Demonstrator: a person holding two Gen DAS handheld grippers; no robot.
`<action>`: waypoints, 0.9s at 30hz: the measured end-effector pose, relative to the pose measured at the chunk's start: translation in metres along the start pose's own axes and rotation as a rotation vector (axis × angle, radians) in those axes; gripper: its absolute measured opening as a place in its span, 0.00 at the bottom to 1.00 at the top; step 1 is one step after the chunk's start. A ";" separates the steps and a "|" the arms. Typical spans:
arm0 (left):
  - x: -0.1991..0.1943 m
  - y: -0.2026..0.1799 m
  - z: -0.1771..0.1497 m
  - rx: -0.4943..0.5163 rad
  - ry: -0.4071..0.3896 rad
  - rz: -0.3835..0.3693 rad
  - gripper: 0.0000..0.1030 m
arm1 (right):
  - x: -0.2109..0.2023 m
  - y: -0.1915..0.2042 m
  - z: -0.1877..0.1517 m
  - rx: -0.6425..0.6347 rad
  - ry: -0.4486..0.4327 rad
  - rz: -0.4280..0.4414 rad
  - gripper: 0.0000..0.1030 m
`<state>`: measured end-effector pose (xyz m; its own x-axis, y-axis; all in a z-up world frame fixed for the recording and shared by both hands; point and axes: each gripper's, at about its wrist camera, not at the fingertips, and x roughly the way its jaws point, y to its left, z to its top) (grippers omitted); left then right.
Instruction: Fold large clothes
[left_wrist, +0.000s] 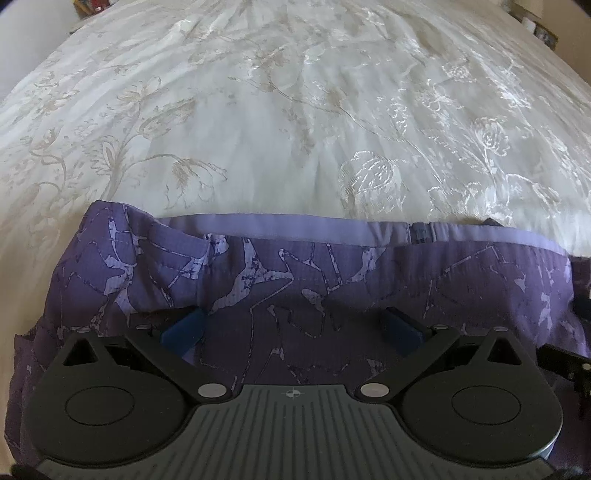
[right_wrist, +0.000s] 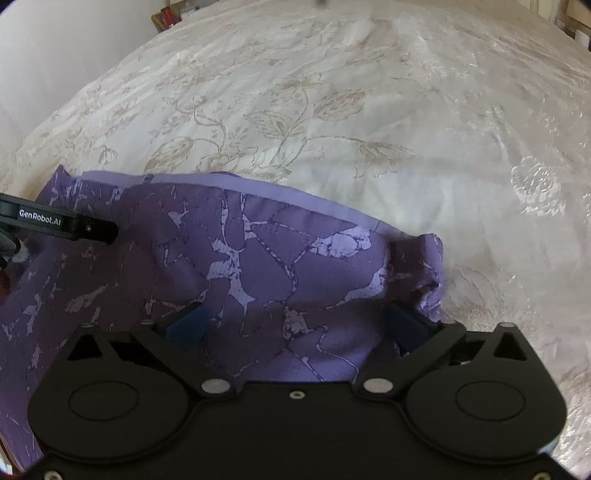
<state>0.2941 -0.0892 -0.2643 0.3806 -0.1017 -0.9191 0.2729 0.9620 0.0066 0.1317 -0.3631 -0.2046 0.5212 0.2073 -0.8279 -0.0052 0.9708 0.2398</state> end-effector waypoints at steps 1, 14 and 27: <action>0.000 0.000 0.000 -0.001 -0.003 0.000 1.00 | 0.001 -0.001 0.000 0.000 0.002 0.005 1.00; -0.064 0.002 -0.014 0.040 -0.095 -0.065 0.70 | -0.026 -0.017 0.007 0.106 -0.027 0.060 0.89; -0.103 -0.017 -0.094 0.018 -0.056 -0.153 0.70 | -0.103 -0.085 -0.067 0.427 -0.033 0.083 0.89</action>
<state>0.1673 -0.0713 -0.2063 0.3817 -0.2615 -0.8865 0.3469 0.9295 -0.1249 0.0219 -0.4593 -0.1738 0.5612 0.2714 -0.7819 0.3020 0.8125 0.4987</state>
